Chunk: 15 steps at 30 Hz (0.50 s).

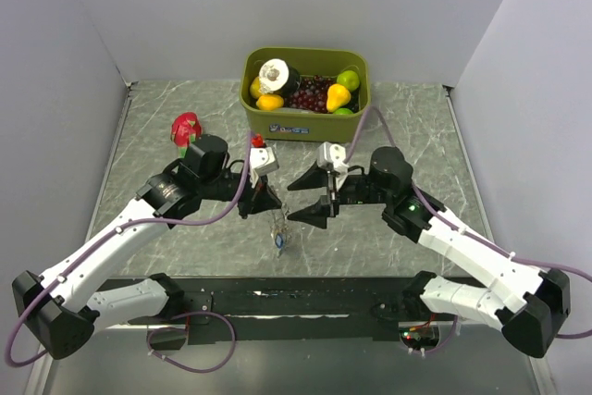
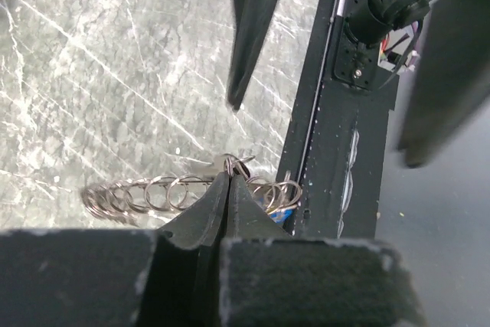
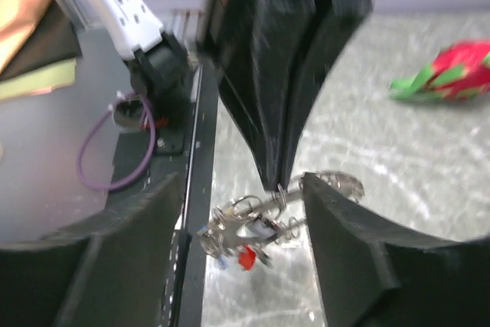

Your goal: Put the keys on the keyring

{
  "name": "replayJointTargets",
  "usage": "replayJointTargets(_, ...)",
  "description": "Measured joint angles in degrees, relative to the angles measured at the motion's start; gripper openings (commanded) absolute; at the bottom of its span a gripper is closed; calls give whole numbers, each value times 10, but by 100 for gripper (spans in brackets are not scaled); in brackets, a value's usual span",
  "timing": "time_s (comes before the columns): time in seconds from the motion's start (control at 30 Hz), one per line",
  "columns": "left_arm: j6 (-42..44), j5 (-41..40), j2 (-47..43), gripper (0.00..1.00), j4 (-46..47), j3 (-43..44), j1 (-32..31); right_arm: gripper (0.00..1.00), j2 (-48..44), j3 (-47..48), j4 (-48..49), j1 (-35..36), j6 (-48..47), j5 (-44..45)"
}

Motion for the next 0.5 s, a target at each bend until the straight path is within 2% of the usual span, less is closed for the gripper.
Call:
replayJointTargets(0.27, -9, -4, -9, 1, 35, -17, 0, 78, -25, -11, 35, -7, 16, 1)
replayJointTargets(0.37, -16, -4, -18, 1, 50, -23, 0, 75, -26, -19, 37, -13, 19, 2)
replayJointTargets(0.5, -27, -5, -41, 1, 79, -41, 0, 64, -25, -27, 37, -20, 23, 0)
